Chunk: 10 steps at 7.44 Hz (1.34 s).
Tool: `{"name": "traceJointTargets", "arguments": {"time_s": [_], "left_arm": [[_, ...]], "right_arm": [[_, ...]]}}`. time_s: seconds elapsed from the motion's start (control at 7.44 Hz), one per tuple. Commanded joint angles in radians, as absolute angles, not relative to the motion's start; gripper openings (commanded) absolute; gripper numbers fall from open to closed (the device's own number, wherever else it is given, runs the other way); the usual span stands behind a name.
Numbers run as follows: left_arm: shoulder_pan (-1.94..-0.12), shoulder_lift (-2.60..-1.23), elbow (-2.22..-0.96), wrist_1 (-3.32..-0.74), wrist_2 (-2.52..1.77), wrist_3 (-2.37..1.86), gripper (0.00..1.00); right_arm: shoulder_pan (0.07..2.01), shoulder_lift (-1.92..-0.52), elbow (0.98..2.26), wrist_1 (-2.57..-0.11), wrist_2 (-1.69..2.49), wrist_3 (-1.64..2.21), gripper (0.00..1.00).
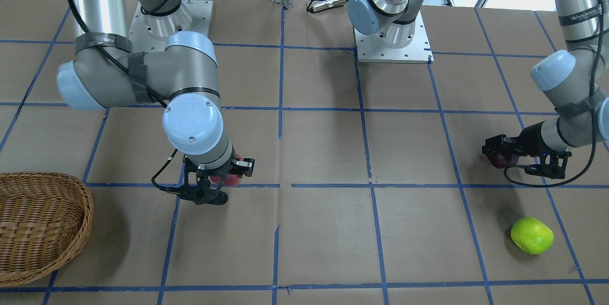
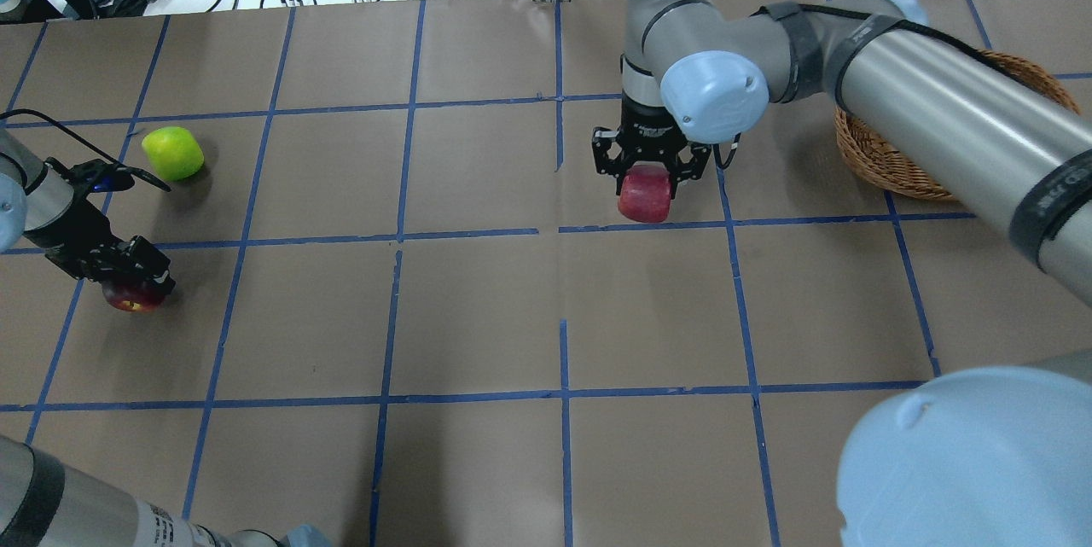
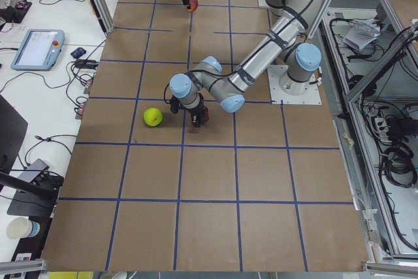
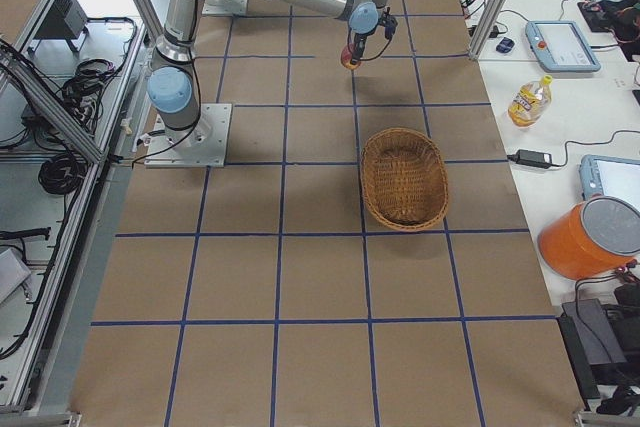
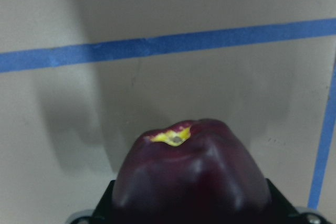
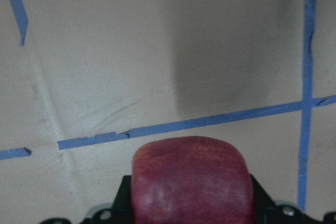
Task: Put all apples into basket
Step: 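Lift the red apple with the right gripper while the left grasps the purple apple, then drop the red apple into the basket while the left gripper carries the purple apple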
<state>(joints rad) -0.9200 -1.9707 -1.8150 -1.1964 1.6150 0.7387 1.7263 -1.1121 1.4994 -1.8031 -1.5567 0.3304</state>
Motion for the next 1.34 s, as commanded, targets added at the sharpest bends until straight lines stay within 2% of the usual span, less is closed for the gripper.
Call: {"name": "traceJointTargets", "arguments": {"time_s": [0.0, 0.13, 0.54, 0.81, 1.21], "left_arm": [[-1.039, -1.909, -1.786, -1.224, 1.576, 0.636, 0.08], [-1.149, -1.873, -1.778, -1.224, 1.574, 0.596, 0.08], [-1.348, -1.847, -1.789, -1.218, 1.444, 0.293, 0.08], [-1.553, -1.848, -1.773, -1.209, 1.393, 0.008, 0.08], [-1.803, -1.903, -1.787, -1.057, 1.382, -0.384, 0.08]], "right_arm": [[1.544, -1.120, 1.383, -1.716, -1.597, 0.214, 0.00], [1.470, -1.121, 1.324, -1.666, -1.667, 0.115, 0.00], [1.243, -1.067, 1.290, -1.683, -1.755, -0.208, 0.00], [1.200, -0.984, 1.298, -1.828, -1.752, -0.282, 0.00], [1.163, -0.914, 1.310, -1.835, -1.747, -0.328, 0.00]]}}
